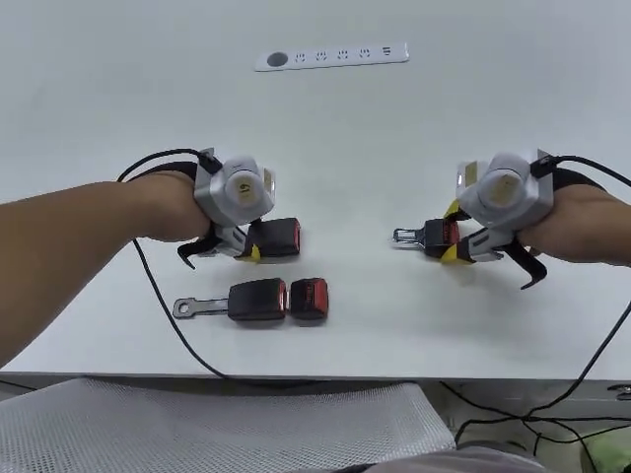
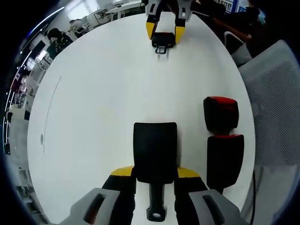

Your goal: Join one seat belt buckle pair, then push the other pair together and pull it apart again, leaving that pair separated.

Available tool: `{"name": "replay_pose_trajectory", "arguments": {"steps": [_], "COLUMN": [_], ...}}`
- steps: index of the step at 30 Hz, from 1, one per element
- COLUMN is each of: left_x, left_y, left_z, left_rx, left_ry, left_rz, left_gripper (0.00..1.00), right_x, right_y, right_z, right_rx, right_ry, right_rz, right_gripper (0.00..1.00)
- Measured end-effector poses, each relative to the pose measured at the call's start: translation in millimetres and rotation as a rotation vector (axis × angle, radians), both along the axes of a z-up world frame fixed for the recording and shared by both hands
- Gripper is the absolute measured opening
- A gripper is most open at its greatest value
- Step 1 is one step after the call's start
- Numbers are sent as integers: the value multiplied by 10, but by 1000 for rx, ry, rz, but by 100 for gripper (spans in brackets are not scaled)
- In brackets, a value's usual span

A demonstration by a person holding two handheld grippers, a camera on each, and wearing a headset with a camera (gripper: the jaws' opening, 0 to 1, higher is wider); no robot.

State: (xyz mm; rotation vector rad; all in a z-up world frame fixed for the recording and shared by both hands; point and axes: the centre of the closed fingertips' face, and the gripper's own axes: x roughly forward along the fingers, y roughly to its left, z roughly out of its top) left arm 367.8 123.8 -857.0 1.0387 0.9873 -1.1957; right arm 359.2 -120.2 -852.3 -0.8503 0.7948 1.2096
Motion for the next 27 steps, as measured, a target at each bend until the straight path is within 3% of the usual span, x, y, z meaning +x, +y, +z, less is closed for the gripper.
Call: {"name": "replay_pose_trajectory", "arguments": {"steps": [6, 13, 19, 22, 25, 27], "left_x": [-2, -6, -35, -43, -19, -89], "left_y": [0, -11, -5, 31, 30, 101], "left_z": [-2, 6, 31, 147, 363, 464], "left_rx": [7, 15, -10, -47, -123, -133], "left_ry": [-4, -16, -47, -47, -89, -104], "left_rz": [0, -12, -24, 1, 51, 57], "left_gripper": [31, 31, 35, 39, 43, 46], "right_x": [2, -9, 41, 7, -53, -79], "right_y": [6, -2, -38, -40, 6, 26], "right_z": [-3, 5, 55, 125, 233, 314], "right_rx": [-7, -18, -20, 27, 88, 113], "right_ry": [11, -14, -79, -65, -64, -80], "right_rz": [0, 4, -32, -104, -125, -146], "right_gripper": [34, 36, 48, 46, 47, 49]}}
